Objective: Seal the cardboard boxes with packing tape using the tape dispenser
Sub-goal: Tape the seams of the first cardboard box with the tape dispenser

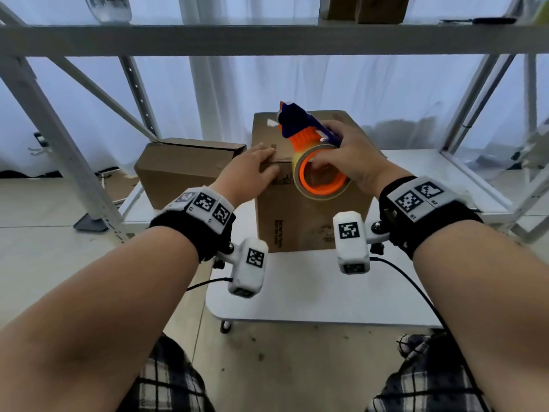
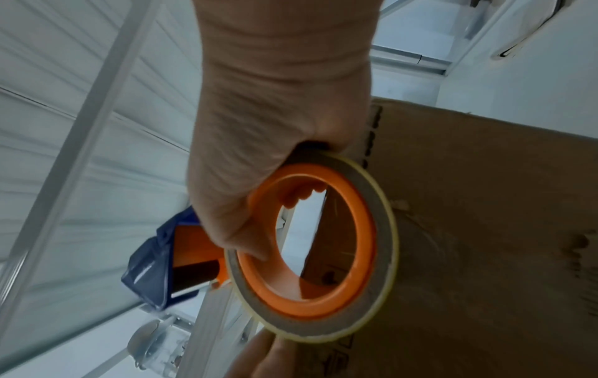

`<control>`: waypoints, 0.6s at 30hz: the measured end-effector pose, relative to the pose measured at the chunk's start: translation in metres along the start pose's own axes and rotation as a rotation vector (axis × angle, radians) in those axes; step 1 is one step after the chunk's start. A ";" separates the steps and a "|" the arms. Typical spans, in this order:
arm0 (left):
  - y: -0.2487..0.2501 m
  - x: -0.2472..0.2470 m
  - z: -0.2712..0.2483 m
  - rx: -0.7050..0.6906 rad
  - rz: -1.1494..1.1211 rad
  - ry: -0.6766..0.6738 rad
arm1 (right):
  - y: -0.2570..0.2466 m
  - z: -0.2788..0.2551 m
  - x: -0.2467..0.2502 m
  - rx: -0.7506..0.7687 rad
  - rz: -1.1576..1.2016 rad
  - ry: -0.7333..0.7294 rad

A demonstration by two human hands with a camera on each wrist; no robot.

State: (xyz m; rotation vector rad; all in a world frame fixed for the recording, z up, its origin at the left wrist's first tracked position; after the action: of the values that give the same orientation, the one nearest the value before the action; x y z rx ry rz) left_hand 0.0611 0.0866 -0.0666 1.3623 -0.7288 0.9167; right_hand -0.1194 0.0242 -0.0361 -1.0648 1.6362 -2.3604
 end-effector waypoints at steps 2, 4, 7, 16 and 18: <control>0.004 0.005 0.004 0.033 -0.264 0.022 | 0.002 0.003 0.001 -0.019 0.054 -0.022; 0.006 0.012 0.006 0.070 -0.531 0.108 | 0.000 0.003 0.002 -0.015 0.055 -0.041; 0.013 0.022 0.001 0.079 -0.808 0.175 | 0.000 0.002 0.005 -0.003 0.013 -0.063; 0.014 0.024 -0.023 0.203 -0.978 -0.077 | -0.004 -0.011 0.001 0.019 -0.092 -0.120; 0.013 0.026 -0.027 0.180 -0.989 -0.065 | -0.003 -0.013 0.001 0.006 -0.116 -0.136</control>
State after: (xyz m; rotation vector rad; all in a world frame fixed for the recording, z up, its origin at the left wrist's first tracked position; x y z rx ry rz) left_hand 0.0600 0.1165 -0.0403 1.6563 0.0409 0.1422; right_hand -0.1270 0.0355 -0.0357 -1.3207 1.5597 -2.3016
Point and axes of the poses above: each hand's wrist, its own z-axis towards the middle knuckle, its own x-axis out of the back of the hand, y = z × x, the point moved 2 cm from there along z, towards the middle knuckle, and after that the axes turned 6 degrees about -y, right-handed, at the moved point
